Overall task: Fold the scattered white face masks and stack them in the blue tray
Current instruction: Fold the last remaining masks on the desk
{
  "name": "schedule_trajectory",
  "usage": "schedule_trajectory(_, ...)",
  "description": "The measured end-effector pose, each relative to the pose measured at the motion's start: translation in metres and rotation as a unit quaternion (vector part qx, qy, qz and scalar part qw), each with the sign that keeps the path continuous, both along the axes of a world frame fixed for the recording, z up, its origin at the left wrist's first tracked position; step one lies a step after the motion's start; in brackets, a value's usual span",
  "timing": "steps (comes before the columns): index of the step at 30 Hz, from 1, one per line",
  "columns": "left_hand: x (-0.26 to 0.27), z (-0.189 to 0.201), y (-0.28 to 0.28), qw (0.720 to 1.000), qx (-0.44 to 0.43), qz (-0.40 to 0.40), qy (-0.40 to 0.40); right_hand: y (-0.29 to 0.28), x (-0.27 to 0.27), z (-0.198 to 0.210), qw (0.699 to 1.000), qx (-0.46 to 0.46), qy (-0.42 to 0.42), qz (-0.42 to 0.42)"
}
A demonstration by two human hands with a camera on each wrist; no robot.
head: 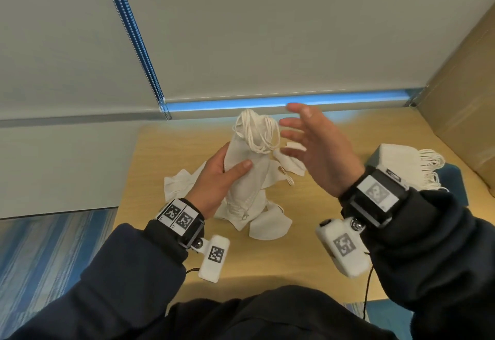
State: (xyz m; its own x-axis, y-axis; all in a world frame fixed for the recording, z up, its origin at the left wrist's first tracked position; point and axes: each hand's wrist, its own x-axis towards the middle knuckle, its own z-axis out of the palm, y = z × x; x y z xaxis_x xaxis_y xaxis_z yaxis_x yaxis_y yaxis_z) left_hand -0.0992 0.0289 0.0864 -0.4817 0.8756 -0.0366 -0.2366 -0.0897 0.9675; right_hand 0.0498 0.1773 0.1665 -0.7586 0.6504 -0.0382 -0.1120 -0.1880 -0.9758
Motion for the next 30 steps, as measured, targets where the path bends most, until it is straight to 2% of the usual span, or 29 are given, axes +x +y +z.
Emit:
schedule_trajectory(2,0.004,0.0,0.0,0.998,0.004,-0.035,-0.046,-0.007,-0.009,-0.007,0.994,0.009,-0.028,0.106)
schedule_trajectory(4,0.01,0.001,0.001,0.995,-0.002,-0.07,-0.07,-0.016,-0.016,-0.016,0.989,-0.014,-0.006,0.145)
schedule_trajectory(7,0.016,0.001,-0.001,0.989,-0.018,-0.104,-0.099,-0.026,-0.026,-0.022,0.991,-0.048,0.01,0.126)
schedule_trajectory(11,0.019,0.0,-0.004,0.989,-0.057,-0.08,-0.109,-0.031,-0.031,-0.033,0.99,-0.097,0.039,0.097)
schedule_trajectory(16,0.023,0.004,-0.009,0.979,-0.092,-0.083,-0.16,-0.023,-0.024,-0.038,0.966,-0.216,0.107,0.09)
schedule_trajectory(19,0.022,0.004,-0.014,0.969,-0.115,-0.12,-0.181,0.001,-0.017,-0.034,0.948,-0.27,0.164,0.027)
schedule_trajectory(24,0.027,-0.001,-0.013,0.957,-0.141,-0.139,-0.212,0.017,-0.005,-0.044,0.938,-0.305,0.162,-0.041)
schedule_trajectory(28,0.024,-0.011,-0.02,0.95,-0.172,-0.092,-0.245,0.043,0.017,-0.048,0.916,-0.34,0.165,-0.136)
schedule_trajectory(30,0.019,-0.016,-0.024,0.945,-0.139,-0.066,-0.288,0.063,0.032,-0.051,0.908,-0.338,0.161,-0.188)
